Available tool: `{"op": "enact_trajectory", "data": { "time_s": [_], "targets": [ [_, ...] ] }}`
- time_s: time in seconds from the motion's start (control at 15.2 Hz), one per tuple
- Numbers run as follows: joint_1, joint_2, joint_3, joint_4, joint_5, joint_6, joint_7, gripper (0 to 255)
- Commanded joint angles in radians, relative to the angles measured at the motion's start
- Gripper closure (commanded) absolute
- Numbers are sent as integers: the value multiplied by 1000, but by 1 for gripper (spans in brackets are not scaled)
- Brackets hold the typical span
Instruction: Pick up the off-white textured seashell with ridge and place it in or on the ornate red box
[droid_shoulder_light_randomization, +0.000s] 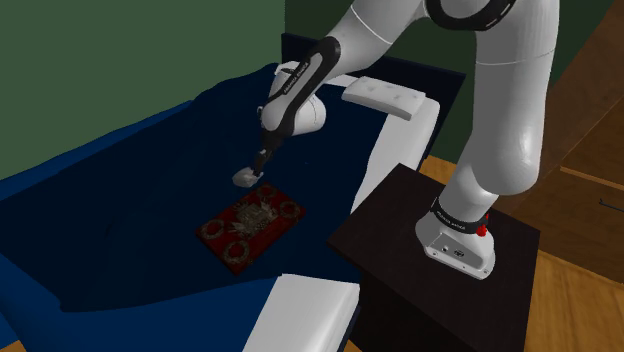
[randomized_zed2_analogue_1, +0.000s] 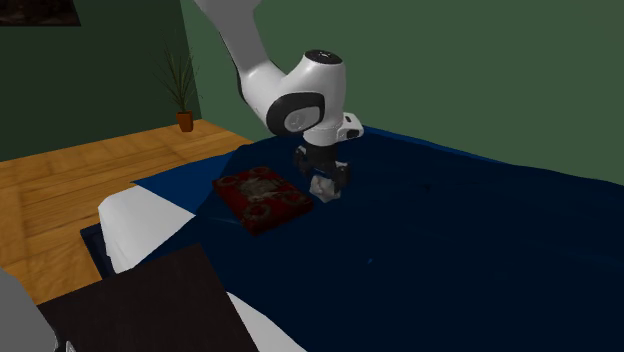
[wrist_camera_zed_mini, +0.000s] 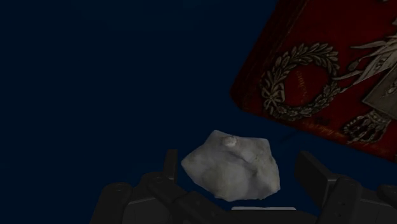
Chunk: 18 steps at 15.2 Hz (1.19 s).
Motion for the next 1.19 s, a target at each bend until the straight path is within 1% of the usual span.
{"op": "enact_trajectory", "data": {
  "time_s": [0.0,0.4,0.86,0.92,1.12],
  "targets": [
    [-2,38,9,24,7,18,-9,0],
    [-3,121,22,67,16,62,-20,0],
    [-3,121,22,67,16,62,-20,0],
    [-3,121,22,67,16,62,-20,255],
    [-3,121,23,67,16,62,-20,255]
  ]
}}
